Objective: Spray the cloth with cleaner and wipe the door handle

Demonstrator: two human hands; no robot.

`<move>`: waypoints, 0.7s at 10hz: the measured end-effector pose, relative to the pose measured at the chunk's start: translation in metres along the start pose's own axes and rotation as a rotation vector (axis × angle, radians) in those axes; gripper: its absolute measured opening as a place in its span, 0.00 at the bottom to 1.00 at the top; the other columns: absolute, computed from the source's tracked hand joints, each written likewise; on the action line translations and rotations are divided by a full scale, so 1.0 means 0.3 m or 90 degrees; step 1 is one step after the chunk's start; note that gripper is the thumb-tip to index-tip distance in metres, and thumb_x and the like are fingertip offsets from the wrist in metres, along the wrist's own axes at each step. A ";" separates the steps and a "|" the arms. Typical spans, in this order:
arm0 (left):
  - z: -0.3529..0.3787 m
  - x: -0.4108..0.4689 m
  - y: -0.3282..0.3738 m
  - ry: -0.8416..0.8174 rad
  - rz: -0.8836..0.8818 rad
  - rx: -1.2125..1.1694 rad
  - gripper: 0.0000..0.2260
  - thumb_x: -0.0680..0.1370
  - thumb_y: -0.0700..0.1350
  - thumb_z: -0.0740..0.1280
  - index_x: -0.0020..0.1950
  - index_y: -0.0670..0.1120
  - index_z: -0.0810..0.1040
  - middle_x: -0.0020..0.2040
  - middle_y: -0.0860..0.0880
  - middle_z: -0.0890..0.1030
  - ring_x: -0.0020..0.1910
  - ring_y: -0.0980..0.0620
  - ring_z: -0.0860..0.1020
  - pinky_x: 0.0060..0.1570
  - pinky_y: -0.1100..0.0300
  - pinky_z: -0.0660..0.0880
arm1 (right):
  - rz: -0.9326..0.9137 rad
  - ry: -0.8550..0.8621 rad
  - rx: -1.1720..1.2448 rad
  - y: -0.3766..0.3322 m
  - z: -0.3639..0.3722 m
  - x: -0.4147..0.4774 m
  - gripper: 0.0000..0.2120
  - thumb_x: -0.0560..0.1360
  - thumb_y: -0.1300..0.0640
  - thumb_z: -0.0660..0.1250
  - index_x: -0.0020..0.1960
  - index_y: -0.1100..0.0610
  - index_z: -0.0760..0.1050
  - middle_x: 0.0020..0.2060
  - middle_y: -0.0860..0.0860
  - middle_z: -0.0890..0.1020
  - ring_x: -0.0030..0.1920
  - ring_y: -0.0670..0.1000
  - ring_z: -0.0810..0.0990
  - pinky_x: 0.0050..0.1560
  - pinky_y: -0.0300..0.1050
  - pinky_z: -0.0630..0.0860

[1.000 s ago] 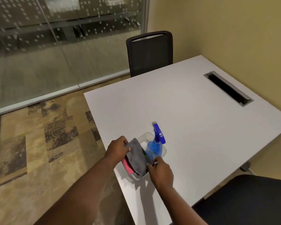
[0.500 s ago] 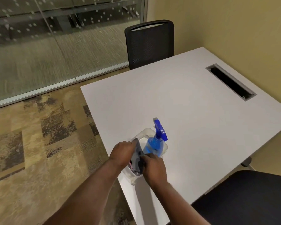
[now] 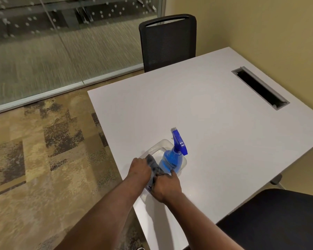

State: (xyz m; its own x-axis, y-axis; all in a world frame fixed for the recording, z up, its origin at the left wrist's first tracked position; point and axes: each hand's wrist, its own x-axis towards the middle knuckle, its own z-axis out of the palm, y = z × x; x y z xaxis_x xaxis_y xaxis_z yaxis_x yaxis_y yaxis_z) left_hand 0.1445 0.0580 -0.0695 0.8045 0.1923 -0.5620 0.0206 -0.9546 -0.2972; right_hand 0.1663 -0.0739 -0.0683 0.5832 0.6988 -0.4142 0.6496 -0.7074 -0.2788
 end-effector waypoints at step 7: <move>-0.011 -0.355 -0.069 0.147 -0.096 -0.240 0.29 0.85 0.43 0.52 0.85 0.41 0.46 0.86 0.43 0.45 0.85 0.45 0.43 0.82 0.49 0.41 | -0.111 0.075 0.055 -0.032 -0.159 -0.200 0.27 0.85 0.41 0.48 0.80 0.51 0.66 0.80 0.51 0.67 0.81 0.53 0.63 0.82 0.57 0.51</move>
